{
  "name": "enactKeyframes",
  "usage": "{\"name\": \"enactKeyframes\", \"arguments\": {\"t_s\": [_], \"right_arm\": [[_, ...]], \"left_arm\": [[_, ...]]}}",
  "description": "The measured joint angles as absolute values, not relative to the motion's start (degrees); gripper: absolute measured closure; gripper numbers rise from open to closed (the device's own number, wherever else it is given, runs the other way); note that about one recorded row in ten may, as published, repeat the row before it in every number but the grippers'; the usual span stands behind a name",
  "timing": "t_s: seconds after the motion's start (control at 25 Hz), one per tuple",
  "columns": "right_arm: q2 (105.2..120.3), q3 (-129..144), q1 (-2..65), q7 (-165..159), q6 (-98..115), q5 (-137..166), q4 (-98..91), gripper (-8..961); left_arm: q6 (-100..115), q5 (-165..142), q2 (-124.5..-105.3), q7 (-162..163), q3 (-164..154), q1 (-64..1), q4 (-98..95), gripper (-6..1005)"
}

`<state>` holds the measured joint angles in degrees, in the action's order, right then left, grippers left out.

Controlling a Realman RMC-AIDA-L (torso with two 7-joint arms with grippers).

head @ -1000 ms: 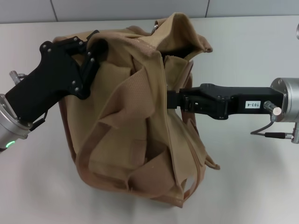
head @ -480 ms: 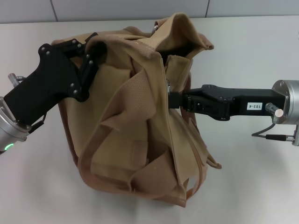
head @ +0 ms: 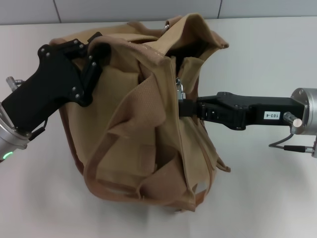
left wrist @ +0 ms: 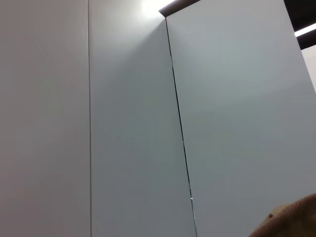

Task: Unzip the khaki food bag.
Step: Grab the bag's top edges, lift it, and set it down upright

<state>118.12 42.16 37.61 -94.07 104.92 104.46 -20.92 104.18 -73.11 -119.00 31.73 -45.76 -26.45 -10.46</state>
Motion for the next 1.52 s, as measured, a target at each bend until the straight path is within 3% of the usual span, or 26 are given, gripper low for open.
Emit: {"name": "enactKeyframes", "arguments": {"t_s": [1.44,1.52], "right_arm": [[118.21,38.7,34.8,-88.7,104.1,103.4,-23.5,931],[118.22,38.7,35.0,-88.7,104.2,102.4,-24.5,747]], "left_arm": [[106.1,-68.7,-118.91,32.6,-45.6,-25.9,-9.0,932],[106.1,-68.7,-118.92,32.6,-45.6,-25.9,-9.0,932]]}}
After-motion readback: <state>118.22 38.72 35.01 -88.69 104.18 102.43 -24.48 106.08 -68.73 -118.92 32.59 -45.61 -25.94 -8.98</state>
